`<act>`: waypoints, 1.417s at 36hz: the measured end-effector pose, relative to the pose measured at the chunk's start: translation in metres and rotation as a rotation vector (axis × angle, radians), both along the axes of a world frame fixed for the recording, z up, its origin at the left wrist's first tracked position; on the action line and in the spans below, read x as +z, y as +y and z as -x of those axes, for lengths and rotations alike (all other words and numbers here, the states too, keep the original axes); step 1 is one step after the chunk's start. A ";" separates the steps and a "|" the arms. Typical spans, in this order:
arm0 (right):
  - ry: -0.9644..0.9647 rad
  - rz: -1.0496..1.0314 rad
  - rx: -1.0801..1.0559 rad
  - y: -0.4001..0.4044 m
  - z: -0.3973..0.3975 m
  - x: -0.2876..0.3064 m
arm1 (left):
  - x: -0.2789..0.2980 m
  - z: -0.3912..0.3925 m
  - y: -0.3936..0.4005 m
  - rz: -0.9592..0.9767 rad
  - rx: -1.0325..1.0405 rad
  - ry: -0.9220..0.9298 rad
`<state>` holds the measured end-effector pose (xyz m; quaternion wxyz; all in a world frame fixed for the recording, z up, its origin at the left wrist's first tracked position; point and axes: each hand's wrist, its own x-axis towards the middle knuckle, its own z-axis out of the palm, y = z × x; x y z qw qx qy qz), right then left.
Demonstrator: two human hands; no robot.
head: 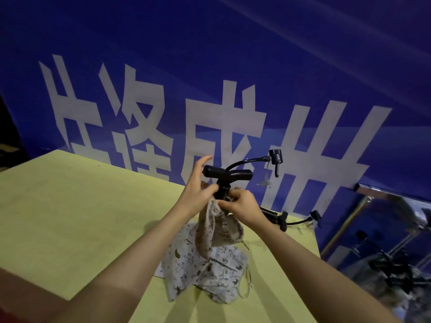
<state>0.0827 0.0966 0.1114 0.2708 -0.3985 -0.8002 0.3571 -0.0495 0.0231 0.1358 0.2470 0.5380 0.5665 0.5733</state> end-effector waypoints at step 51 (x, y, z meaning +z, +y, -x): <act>0.182 -1.044 -0.151 0.005 -0.011 0.116 | 0.046 -0.054 0.014 0.271 0.203 0.691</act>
